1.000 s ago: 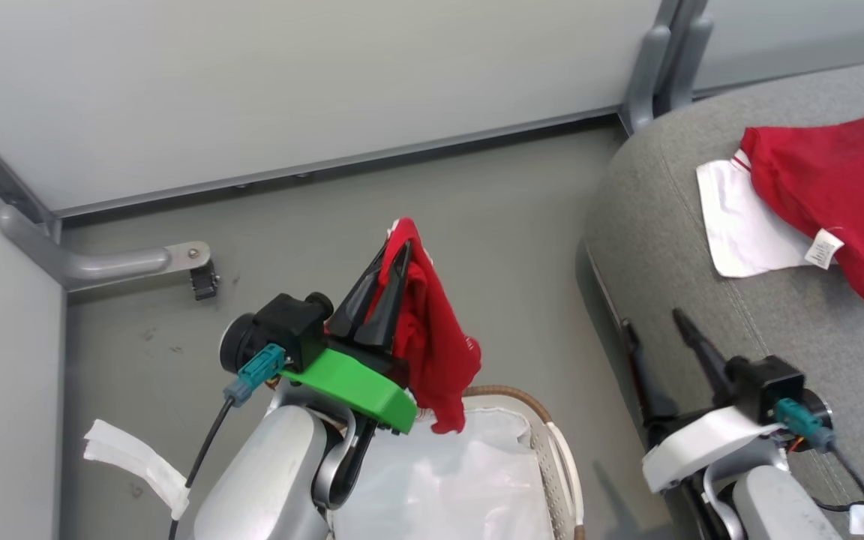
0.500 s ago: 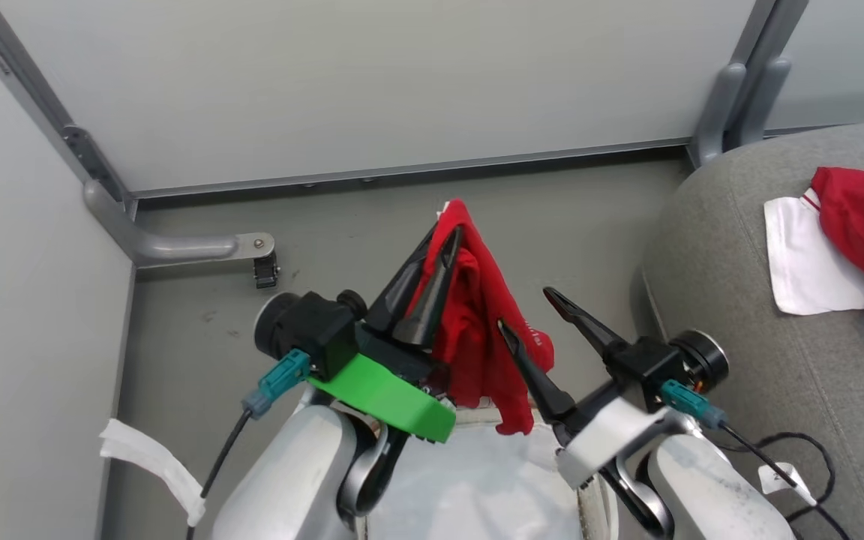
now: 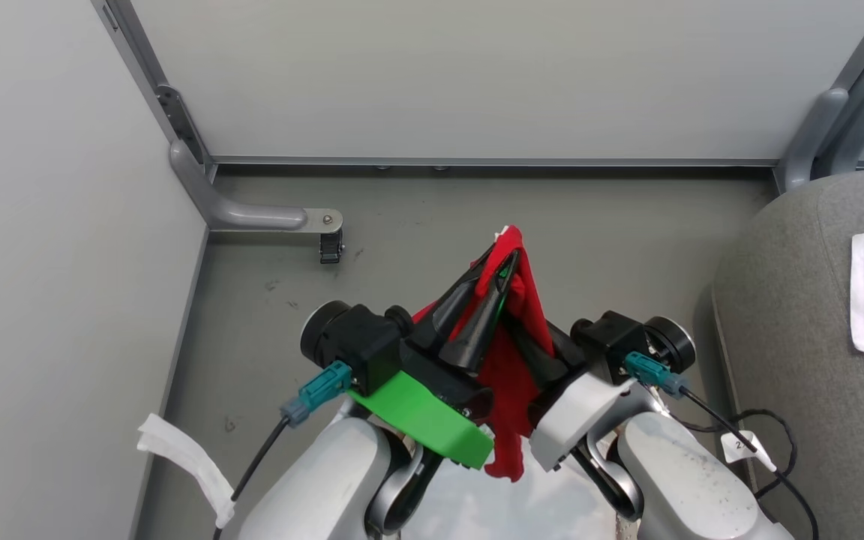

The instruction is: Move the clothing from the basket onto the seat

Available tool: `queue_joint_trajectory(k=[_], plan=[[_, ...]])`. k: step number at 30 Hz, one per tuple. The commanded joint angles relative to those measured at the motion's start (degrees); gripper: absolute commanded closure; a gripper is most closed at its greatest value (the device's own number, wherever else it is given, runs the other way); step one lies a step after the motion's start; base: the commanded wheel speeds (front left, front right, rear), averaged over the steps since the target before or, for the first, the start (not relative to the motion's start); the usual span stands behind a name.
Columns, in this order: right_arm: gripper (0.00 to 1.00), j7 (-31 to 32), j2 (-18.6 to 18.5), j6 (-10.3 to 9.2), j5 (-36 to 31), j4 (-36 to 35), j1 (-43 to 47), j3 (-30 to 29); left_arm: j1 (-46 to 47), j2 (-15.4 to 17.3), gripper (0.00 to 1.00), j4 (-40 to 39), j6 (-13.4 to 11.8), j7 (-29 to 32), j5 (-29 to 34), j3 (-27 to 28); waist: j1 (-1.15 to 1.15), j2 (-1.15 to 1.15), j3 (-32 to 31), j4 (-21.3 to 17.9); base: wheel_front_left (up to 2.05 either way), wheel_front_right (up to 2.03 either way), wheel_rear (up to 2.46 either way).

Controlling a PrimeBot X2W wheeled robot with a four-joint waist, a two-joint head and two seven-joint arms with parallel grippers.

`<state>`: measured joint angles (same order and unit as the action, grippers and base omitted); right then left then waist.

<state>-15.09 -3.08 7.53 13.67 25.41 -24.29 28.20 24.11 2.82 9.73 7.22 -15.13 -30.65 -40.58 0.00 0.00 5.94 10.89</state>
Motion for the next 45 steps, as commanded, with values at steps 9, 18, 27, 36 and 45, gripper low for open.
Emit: queue_joint_trajectory(k=[9,18,27,36,45], plan=[[1.0,-0.1,-0.3,-0.07,3.3,-4.4,5.5,-4.5,-1.9,0.1,0.0,0.4,-1.0,0.0,4.2,4.2,0.0,0.0,0.4,-8.6,0.0,0.0,0.0],[1.0,-0.1,-0.3,-0.07,5.1,-7.9,10.1,-6.1,-3.1,0.2,0.0,1.7,-0.3,0.0,5.6,7.1,0.0,0.0,0.8,-22.9,0.0,0.0,0.0],[1.0,-0.1,-0.7,-0.07,5.5,-8.7,10.6,-5.3,-3.4,0.2,0.0,3.5,0.0,0.0,6.1,8.0,0.0,0.0,1.8,-35.2,0.0,0.0,0.0],[1.0,-0.1,-4.0,-0.04,5.5,-10.8,5.0,-4.0,-3.3,0.2,0.0,5.0,0.2,0.0,8.2,9.6,0.0,0.0,4.9,-41.8,0.0,0.0,0.0],[1.0,-0.1,-12.0,-0.08,3.9,-14.5,-13.3,-10.1,0.5,0.3,0.0,7.0,0.4,0.0,11.2,9.8,0.0,0.0,12.5,-42.7,0.0,0.0,0.0]])
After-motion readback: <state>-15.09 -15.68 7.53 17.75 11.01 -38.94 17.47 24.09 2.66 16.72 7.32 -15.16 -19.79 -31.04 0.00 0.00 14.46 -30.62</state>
